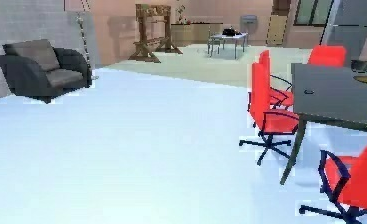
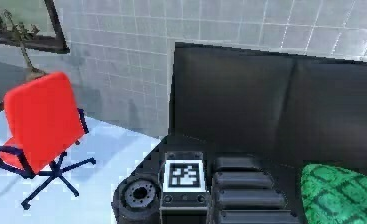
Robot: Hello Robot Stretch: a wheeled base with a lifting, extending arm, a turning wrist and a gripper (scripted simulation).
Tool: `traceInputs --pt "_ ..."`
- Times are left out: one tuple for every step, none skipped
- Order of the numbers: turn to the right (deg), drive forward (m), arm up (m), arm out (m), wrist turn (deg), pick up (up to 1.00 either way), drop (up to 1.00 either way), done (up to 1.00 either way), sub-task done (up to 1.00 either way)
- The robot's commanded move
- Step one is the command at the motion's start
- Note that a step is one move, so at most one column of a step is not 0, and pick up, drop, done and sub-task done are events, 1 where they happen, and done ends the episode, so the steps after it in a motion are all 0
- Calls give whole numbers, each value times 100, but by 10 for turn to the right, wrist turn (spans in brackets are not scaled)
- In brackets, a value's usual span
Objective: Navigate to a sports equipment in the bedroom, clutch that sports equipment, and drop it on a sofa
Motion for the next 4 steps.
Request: traceInputs --pt "450 0 0 0 0 0 0 0 0" --pt "450 0 0 0 0 0 0 0 0" --pt "420 0 0 0 0 0 0 0 0" --pt "0 30 0 0 0 0 0 0 0"
